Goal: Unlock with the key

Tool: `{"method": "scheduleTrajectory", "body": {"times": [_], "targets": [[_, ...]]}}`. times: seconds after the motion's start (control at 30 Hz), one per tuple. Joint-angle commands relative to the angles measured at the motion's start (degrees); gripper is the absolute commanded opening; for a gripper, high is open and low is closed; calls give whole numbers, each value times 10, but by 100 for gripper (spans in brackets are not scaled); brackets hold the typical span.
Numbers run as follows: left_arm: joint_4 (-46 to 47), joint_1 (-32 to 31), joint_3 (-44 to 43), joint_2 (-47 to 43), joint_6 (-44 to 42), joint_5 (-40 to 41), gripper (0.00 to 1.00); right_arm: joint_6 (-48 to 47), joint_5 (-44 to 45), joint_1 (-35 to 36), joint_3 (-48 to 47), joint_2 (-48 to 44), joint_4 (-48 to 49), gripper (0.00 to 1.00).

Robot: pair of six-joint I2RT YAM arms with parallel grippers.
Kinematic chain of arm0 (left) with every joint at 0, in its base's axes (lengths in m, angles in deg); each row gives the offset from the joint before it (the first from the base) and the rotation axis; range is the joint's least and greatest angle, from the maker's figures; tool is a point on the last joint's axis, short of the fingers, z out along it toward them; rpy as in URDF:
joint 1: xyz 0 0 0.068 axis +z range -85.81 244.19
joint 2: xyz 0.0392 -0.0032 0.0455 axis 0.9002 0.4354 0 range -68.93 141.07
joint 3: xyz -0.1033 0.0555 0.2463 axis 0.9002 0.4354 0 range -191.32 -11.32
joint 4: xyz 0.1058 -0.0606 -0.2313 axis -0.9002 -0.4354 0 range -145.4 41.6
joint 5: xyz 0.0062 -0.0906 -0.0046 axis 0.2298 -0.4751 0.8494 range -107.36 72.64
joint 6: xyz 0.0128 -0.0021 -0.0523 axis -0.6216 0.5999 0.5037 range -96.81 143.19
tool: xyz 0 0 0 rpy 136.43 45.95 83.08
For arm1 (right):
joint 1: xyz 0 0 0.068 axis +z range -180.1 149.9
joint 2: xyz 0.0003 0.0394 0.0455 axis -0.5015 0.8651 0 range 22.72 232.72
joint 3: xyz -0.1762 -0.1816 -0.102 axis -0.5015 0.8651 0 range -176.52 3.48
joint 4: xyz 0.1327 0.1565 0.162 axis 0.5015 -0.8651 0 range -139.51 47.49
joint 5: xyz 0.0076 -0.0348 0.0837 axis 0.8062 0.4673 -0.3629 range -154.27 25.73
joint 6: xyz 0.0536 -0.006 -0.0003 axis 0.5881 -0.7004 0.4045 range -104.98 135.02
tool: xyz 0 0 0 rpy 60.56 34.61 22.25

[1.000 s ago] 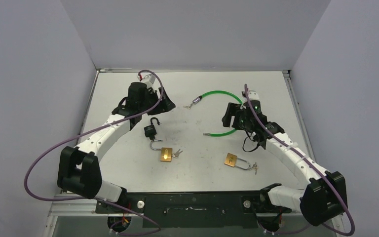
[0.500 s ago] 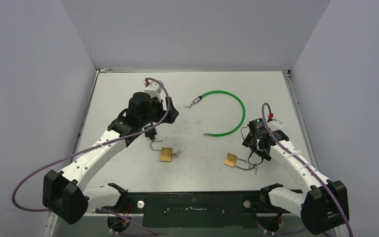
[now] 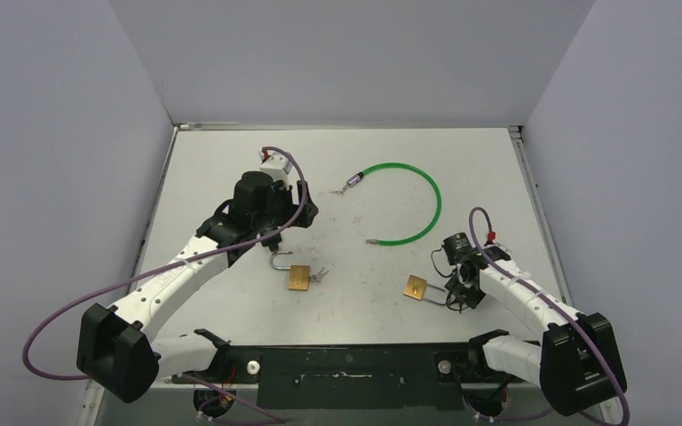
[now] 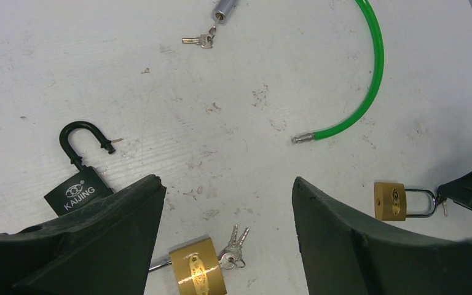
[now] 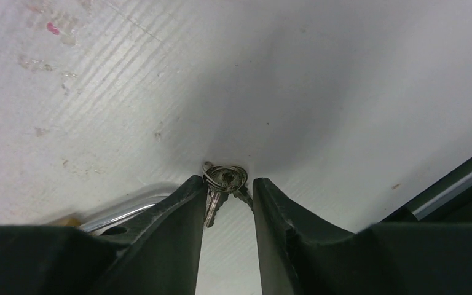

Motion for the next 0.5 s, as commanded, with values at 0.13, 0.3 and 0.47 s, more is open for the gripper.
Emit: {"method": "scheduleTrajectory", "body": {"times": [0.13,0.3,0.47], "targets": [[31,0,2,-14,6,2,73,-8,-6,2,30,25,75,28],[32,0,3,-17,7,2,73,-35,-1,-5,40,35,111,19],[34,0,5,-17,11,2,73,-43,1,-7,45,33,119,0]]}}
